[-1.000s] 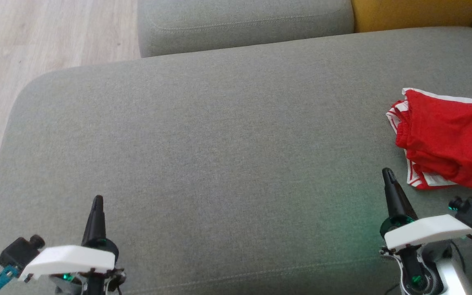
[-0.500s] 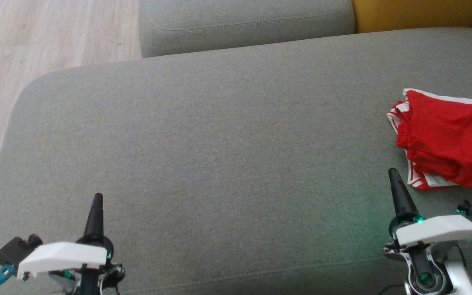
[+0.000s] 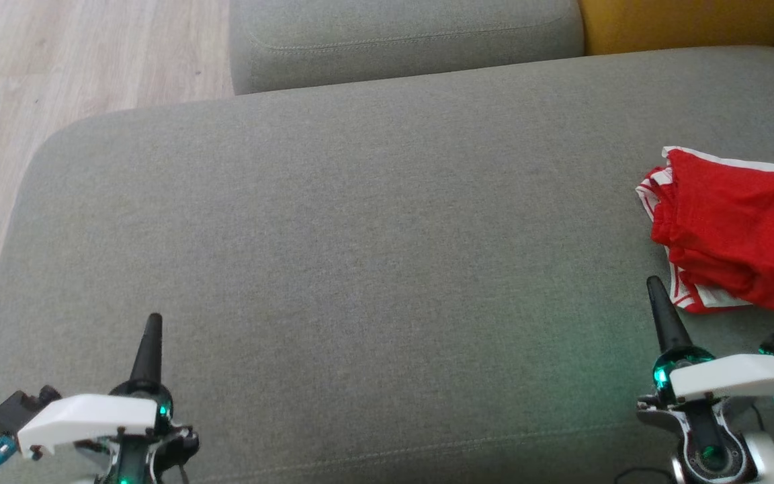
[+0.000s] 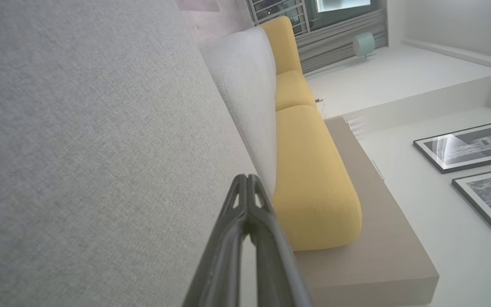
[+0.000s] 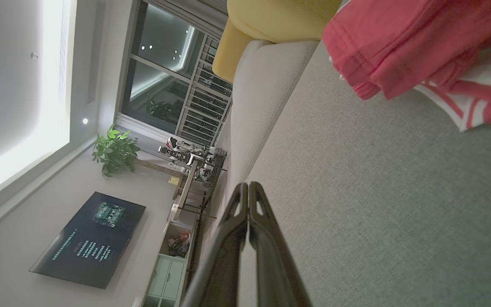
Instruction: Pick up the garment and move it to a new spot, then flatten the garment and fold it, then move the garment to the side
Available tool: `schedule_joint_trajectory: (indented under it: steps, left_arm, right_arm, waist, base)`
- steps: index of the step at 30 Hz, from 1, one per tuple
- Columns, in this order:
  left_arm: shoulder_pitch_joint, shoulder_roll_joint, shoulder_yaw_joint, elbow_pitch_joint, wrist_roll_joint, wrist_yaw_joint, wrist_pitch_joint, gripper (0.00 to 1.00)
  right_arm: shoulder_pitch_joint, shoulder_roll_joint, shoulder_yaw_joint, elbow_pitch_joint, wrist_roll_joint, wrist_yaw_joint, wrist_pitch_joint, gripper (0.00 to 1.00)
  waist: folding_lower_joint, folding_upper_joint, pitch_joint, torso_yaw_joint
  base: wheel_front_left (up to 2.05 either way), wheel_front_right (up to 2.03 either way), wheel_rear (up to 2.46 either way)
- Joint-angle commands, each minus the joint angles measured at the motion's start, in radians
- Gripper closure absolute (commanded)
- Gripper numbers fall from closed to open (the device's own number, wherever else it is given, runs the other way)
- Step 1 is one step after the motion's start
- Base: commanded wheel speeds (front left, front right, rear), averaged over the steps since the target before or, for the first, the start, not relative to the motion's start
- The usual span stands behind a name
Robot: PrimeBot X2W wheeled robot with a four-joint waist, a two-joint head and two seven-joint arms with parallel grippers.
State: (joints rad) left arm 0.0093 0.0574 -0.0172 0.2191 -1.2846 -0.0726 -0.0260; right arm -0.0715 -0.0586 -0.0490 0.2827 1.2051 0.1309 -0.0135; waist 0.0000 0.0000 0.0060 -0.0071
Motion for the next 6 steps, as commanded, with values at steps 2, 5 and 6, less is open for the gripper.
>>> schedule_joint_trajectory:
  steps: [2, 5, 6]
  left_arm:
    - [-0.063, 0.016, 0.037, -0.025, -0.036, -0.017, 0.016, 1.0]
    - [-0.068, 0.016, 0.043, -0.02, -0.065, -0.021, 0.024, 1.0]
    - [-0.068, 0.016, 0.043, -0.02, -0.065, -0.021, 0.024, 1.0]
  right_arm:
    - [-0.037, -0.01, 0.007, -0.038, 0.043, 0.0, 0.012, 1.0]
    - [-0.037, -0.01, 0.003, -0.038, 0.078, 0.0, 0.021, 1.0]
    - [-0.037, -0.01, 0.003, -0.038, 0.078, 0.0, 0.021, 1.0]
  waist:
    - [0.0, 0.0, 0.0, 0.0]
    - [0.0, 0.0, 0.0, 0.001]
    - [0.0, 0.0, 0.0, 0.001]
  base:
    - [0.0, 0.0, 0.0]
    - [0.0, 0.0, 0.0]
    - [0.0, 0.0, 0.0]
